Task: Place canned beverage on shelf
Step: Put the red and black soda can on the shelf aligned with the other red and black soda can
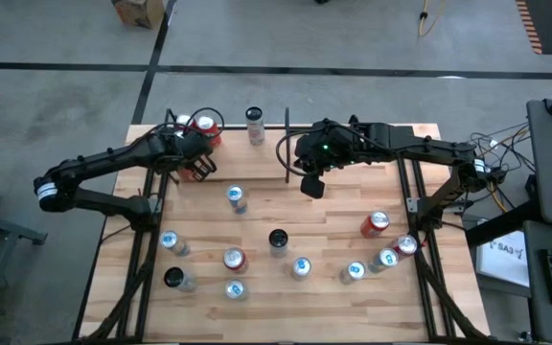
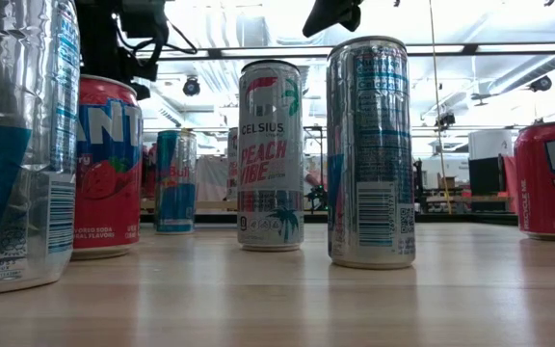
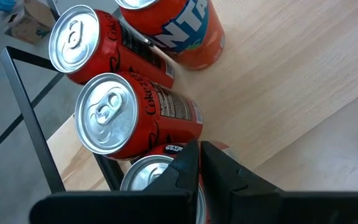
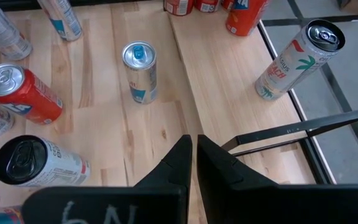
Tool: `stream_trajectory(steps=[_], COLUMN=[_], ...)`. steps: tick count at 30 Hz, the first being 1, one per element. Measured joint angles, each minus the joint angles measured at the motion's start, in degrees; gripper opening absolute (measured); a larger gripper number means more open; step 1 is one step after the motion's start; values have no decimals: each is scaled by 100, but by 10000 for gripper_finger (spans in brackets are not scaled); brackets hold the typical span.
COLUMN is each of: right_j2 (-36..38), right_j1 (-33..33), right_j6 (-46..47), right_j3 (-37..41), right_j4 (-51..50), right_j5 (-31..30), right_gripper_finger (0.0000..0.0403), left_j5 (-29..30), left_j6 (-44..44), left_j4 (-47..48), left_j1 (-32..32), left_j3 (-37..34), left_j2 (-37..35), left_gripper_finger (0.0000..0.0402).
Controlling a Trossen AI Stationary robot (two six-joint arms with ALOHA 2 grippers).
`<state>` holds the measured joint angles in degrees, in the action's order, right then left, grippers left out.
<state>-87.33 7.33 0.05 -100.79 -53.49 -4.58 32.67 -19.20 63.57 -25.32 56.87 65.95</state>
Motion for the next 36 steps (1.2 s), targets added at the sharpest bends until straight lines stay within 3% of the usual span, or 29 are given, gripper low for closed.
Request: stream_trajectory(steps=[11,16,21,26,36], right_j2=[0,0,0,0,0], right_j1=[0,0,0,0,-22], right_j6=[-2,-18,-73,-79,-76], right_j3=[0,0,0,0,25], right_j4=[-2,-2,-4,-37,-45], right_j5=[1,2,2,2,2], right_gripper_finger=[13,13,13,13,13], left_j5=[-91,-703,-877,-1546,-1556], left_j6=[28,537,1332,1676,1719], left_j4=[576,911,897,842,710], left_j1=[37,37,14,15,7], left_j3=[301,382,245,-8,-76], left_j2=[-374,-707,-1002,-1204,-1183], left_gripper_finger=[0,0,0,0,0])
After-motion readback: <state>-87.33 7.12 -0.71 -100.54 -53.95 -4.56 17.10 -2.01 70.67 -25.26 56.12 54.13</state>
